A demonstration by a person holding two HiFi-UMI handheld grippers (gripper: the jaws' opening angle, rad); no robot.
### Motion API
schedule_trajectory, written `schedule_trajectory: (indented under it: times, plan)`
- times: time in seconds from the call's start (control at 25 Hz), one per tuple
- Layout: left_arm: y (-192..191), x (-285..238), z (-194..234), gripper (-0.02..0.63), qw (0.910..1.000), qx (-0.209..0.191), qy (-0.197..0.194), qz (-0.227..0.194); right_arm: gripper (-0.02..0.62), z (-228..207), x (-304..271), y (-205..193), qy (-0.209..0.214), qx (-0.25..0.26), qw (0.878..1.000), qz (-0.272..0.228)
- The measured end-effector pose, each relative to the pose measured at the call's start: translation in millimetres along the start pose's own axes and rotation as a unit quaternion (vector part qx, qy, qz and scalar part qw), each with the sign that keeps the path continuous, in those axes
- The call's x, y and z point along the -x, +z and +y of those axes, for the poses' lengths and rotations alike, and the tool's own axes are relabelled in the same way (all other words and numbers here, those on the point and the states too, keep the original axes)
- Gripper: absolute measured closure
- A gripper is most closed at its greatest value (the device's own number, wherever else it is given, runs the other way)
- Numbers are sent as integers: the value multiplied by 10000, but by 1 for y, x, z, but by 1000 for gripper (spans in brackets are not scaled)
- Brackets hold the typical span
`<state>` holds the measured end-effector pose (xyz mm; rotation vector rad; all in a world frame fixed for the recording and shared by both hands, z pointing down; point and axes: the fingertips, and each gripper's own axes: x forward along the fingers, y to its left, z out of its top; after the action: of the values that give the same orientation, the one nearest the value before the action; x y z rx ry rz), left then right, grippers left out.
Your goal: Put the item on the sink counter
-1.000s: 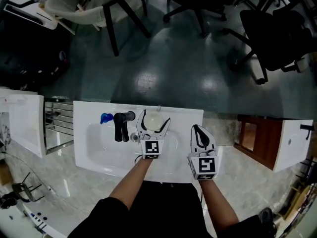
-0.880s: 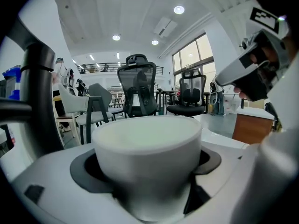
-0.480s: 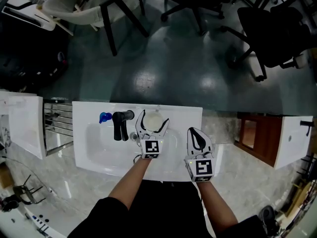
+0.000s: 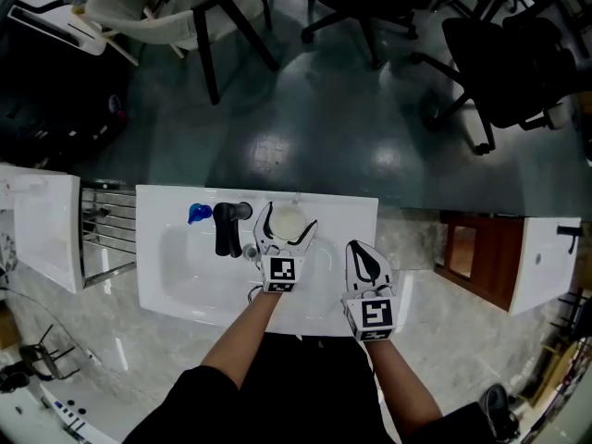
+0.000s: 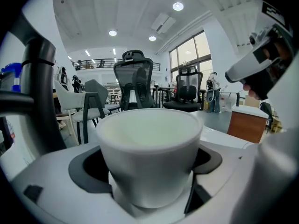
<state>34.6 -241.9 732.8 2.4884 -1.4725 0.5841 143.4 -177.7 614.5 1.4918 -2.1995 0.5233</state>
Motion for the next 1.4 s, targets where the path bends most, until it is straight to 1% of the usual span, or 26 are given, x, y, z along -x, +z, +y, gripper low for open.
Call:
schedule_trajectory:
  times: [0.2,0.4,0.52,0.68,0.88,1.04,1.16,1.28,1.4]
  plan:
    - [2,10,2,127,10000,57,-48,-51,563,8,8,2,-29,202,9998,-81]
    - [-2,24,-5,127,9999,84,-145,0,563,14,14,7,-55,187,9998,-108]
    - [-5,33,-10,120,9995,215,-228,29,563,14,18,9,-185,161,9996,-137]
    - [-7,46,-11,120,9991,389,-173,13,563,7,28,11,-432,44,9990,-119]
    - [-11,70,-10,120,9976,659,-196,51,563,9,45,8,-598,13,9981,-139]
    - [-17,87,-16,121,9965,730,-386,112,563,24,55,4,-612,-35,9979,-198]
    - [-15,105,-31,121,9948,737,-694,101,563,41,64,2,-521,-104,9984,-208]
    - [-9,127,-43,121,9933,633,-966,0,563,56,74,4,-478,-158,9984,-243]
    - [1,152,-42,121,9924,647,-1037,-123,563,68,84,5,-460,-179,9984,-290]
